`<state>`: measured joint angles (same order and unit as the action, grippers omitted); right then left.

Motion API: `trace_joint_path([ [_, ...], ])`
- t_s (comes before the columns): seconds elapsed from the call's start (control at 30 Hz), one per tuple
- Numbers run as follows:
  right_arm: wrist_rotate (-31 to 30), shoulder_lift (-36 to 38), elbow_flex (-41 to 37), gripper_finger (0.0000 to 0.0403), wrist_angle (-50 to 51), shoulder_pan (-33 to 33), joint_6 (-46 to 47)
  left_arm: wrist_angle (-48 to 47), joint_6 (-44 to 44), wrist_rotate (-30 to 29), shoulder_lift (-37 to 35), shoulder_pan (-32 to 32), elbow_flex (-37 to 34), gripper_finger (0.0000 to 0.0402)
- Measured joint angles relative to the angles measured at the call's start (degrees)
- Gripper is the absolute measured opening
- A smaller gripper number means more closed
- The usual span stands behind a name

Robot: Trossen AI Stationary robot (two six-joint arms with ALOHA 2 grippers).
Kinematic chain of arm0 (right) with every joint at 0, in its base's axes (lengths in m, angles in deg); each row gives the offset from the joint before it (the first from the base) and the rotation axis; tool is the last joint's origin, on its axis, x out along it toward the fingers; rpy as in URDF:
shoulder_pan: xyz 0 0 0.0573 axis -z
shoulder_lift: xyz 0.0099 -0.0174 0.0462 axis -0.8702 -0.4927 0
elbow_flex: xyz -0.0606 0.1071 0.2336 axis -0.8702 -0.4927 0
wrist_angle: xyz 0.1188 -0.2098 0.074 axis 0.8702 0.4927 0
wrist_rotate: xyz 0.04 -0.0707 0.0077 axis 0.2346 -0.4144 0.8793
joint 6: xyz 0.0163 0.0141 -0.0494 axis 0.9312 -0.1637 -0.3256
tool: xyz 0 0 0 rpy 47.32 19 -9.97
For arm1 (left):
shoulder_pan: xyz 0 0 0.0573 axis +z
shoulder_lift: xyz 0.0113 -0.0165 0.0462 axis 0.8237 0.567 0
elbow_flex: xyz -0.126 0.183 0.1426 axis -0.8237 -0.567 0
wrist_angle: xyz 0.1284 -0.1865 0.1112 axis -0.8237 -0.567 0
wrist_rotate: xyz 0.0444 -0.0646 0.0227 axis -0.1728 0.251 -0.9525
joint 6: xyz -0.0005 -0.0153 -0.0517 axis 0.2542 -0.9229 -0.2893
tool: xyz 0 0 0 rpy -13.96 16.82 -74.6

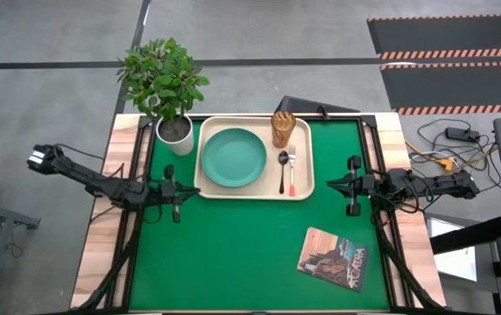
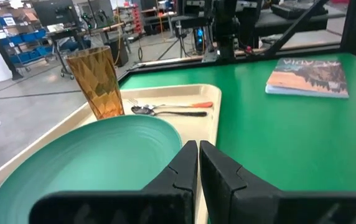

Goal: Pick and place plate/cup/fork/spoon on tray
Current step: Return to Home Position

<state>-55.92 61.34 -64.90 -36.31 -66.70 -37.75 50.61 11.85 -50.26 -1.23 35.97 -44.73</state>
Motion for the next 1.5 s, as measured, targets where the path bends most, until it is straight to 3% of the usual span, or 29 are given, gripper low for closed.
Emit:
trace_joint_path([
  [1.5,0.0,0.0,0.0,0.0009,0.0,0.0,0.0,0.0,0.0,0.0,17.0,0.0,0.0,0.0000],
])
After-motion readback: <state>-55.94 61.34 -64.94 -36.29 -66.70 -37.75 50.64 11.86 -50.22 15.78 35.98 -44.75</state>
